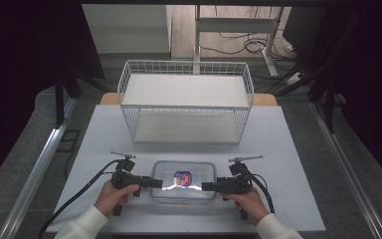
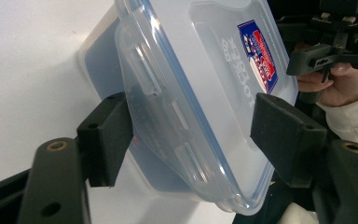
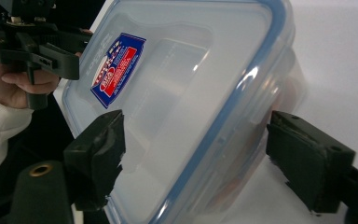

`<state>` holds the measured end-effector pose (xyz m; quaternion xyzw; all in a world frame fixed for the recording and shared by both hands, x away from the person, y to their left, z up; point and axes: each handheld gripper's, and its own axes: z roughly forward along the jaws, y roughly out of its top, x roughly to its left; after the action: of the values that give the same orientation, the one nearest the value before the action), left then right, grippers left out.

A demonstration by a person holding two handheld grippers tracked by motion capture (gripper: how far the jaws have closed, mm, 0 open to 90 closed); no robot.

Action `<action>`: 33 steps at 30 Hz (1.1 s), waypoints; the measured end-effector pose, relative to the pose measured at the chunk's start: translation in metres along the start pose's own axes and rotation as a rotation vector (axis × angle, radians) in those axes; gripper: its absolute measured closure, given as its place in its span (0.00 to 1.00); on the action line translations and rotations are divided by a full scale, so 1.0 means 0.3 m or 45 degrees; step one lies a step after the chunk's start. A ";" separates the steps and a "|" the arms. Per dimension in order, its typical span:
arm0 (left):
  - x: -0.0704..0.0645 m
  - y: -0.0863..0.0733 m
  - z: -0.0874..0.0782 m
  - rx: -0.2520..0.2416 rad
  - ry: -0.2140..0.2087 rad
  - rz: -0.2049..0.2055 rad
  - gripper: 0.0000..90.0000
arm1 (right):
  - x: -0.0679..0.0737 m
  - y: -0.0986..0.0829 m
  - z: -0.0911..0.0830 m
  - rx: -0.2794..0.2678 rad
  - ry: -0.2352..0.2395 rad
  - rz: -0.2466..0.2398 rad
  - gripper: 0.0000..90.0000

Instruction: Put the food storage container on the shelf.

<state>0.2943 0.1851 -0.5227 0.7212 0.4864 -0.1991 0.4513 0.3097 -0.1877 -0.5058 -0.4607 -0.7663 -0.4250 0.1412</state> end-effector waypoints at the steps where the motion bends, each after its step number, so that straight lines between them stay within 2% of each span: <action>1: -0.001 0.000 0.000 -0.001 0.002 -0.001 0.34 | -0.002 0.001 -0.007 0.006 0.004 0.026 0.28; 3: 0.000 0.000 -0.003 0.002 0.000 -0.009 0.35 | -0.003 0.001 -0.011 0.006 0.005 0.035 0.30; 4: 0.001 -0.001 -0.004 0.002 -0.002 -0.010 0.36 | 0.000 0.001 -0.024 -0.005 0.000 0.036 0.36; 6: 0.002 -0.005 -0.011 -0.005 -0.010 -0.015 0.38 | 0.001 0.001 -0.026 -0.004 0.001 0.047 0.37; 15: -0.034 -0.029 -0.043 -0.020 0.012 0.019 0.47 | 0.023 -0.017 -0.059 -0.058 0.006 0.070 0.49; 17: -0.041 -0.032 -0.046 -0.025 0.017 0.022 0.49 | 0.025 -0.020 -0.065 -0.062 0.012 0.095 0.52; 23: -0.051 -0.037 -0.051 -0.040 0.025 0.023 0.52 | 0.031 -0.027 -0.079 -0.076 0.021 0.139 0.56; 33: -0.062 -0.034 -0.057 -0.058 0.029 0.024 0.54 | 0.045 -0.027 -0.090 -0.105 0.002 0.118 0.57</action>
<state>0.2744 0.1912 -0.5051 0.7174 0.4893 -0.1754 0.4638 0.2911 -0.2025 -0.4856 -0.5007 -0.7259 -0.4495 0.1424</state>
